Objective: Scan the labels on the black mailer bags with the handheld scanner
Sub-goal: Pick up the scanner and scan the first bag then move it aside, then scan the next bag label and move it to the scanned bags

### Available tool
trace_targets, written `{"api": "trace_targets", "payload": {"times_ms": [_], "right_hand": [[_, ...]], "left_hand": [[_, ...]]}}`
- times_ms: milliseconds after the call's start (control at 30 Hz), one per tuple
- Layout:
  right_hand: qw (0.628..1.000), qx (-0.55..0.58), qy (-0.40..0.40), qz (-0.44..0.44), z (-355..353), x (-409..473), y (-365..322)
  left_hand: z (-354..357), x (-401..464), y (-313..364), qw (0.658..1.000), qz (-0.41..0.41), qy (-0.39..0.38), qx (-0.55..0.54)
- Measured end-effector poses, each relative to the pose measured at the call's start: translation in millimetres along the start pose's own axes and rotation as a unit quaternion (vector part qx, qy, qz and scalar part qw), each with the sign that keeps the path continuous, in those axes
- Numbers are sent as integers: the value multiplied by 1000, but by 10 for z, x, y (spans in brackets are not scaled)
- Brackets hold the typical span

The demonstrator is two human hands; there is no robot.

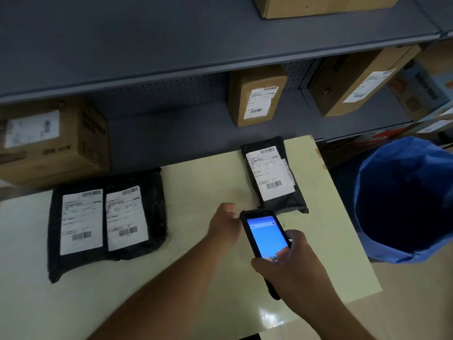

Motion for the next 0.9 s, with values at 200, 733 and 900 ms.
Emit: {"api": "trace_targets", "payload": {"times_ms": [200,733,900], "right_hand": [[999,-21,-16,-18,280,-172,-116],[988,-110,-61,-86,1205,-690,-579],[983,-140,-71,-97,1488,-778,-685]], "left_hand": [[-409,-112,-186,1000,0,18,4],[-1773,-434,-931,994,31,75,-72],[-2187,-494,-1110,987,39,116,-101]]}}
Point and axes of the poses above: each hand's wrist, its own x-axis towards the middle knuckle, its own z-axis out of the palm, y = z × x, the point moved 1 cm from there along x, towards the middle knuckle, and after that the axes turned 5 degrees about -z, right-handed, at the moved point
